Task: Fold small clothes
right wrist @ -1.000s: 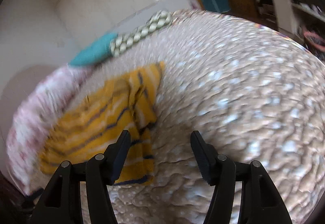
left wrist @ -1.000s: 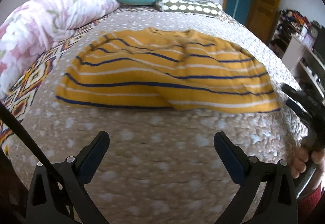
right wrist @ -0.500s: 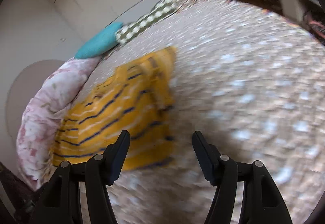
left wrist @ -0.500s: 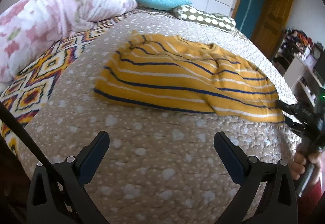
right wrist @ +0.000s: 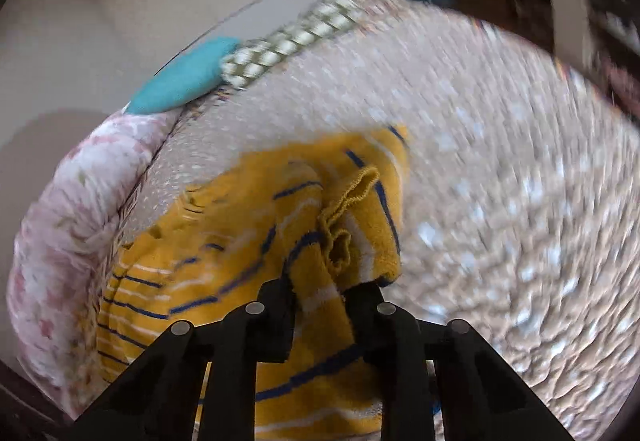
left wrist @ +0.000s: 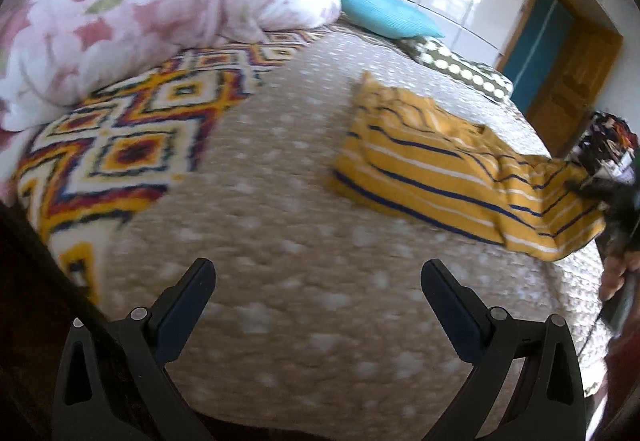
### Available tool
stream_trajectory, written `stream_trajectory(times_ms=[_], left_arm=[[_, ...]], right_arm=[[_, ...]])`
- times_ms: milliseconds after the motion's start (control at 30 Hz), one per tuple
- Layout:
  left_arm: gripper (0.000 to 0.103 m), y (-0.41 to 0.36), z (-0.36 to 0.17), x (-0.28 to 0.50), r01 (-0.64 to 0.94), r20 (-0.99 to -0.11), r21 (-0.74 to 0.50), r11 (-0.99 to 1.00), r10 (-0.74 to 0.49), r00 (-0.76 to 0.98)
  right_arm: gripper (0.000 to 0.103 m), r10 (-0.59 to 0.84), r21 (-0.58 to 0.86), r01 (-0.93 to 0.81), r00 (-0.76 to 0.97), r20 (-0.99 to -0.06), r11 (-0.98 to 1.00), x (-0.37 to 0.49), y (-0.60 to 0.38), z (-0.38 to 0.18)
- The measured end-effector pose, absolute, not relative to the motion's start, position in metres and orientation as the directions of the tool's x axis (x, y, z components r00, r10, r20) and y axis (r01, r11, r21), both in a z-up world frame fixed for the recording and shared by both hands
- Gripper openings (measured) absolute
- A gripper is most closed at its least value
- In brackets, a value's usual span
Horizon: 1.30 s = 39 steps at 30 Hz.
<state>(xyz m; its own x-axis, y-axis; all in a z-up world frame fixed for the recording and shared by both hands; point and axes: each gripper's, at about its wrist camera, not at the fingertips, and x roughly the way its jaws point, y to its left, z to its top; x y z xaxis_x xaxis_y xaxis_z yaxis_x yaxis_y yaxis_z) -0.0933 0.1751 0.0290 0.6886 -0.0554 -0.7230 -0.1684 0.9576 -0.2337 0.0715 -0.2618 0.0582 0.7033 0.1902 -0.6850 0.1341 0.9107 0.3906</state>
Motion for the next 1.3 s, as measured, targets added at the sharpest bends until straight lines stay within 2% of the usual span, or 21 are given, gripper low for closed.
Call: stream_trajectory(times_ms=[167, 267, 433, 533, 600, 667, 767, 800, 867, 967, 1167, 1300], left_arm=[[0.103, 0.204, 0.028, -0.104, -0.222, -0.719, -0.26, 0.94, -0.035, 0.694], [0.103, 0.214, 0.026, -0.108, -0.242, -0.72, -0.263, 0.934, -0.024, 0.693], [0.103, 0.227, 0.022, -0.114, -0.261, -0.724, -0.266, 0.928, -0.013, 0.69], [0.103, 0.236, 0.019, -0.118, -0.277, -0.725, -0.274, 0.921, -0.009, 0.688], [0.103, 0.241, 0.017, -0.119, -0.291, -0.727, -0.283, 0.914, -0.007, 0.686], [0.103, 0.245, 0.015, -0.118, -0.301, -0.73, -0.291, 0.908, -0.007, 0.684], [0.103, 0.25, 0.016, -0.117, -0.306, -0.732, -0.314, 0.899, -0.023, 0.681], [0.103, 0.251, 0.019, -0.117, -0.302, -0.727, -0.325, 0.896, -0.032, 0.686], [0.103, 0.251, 0.027, -0.115, -0.282, -0.707, -0.342, 0.897, -0.048, 0.706], [0.103, 0.245, 0.042, -0.1, -0.232, -0.675, -0.346, 0.909, -0.069, 0.735], [0.103, 0.218, 0.066, -0.024, -0.072, -0.622, -0.425, 0.902, -0.233, 0.748], [0.103, 0.187, 0.06, 0.042, 0.013, -0.657, -0.419, 0.908, -0.313, 0.685]], right_arm=[[0.021, 0.195, 0.204, -0.074, 0.714, -0.672, 0.976, 0.083, -0.157, 0.104], [0.021, 0.238, 0.167, -0.17, 0.69, -0.683, 0.971, 0.091, -0.096, 0.108], [0.021, 0.289, 0.122, -0.303, 0.607, -0.741, 0.945, 0.102, 0.003, 0.079], [0.022, 0.236, 0.039, -0.339, 0.564, -0.792, 0.94, 0.108, 0.049, 0.051], [0.027, 0.208, -0.012, -0.354, 0.574, -0.792, 0.935, 0.105, 0.061, 0.044], [0.041, 0.275, 0.04, -0.395, 0.561, -0.781, 0.918, 0.102, 0.065, 0.049], [0.042, 0.52, 0.283, -0.505, 0.422, -0.743, 0.815, 0.097, 0.063, 0.063], [0.042, 0.623, 0.401, -0.533, 0.34, -0.705, 0.745, 0.095, 0.057, 0.068], [0.042, 0.682, 0.472, -0.524, 0.337, -0.649, 0.708, 0.086, 0.04, 0.08], [0.043, 0.675, 0.482, -0.482, 0.419, -0.607, 0.732, 0.072, -0.005, 0.097], [0.049, 0.558, 0.459, -0.321, 0.548, -0.623, 0.828, 0.065, -0.098, 0.092], [0.05, 0.504, 0.462, -0.23, 0.566, -0.653, 0.857, 0.07, -0.135, 0.067]])
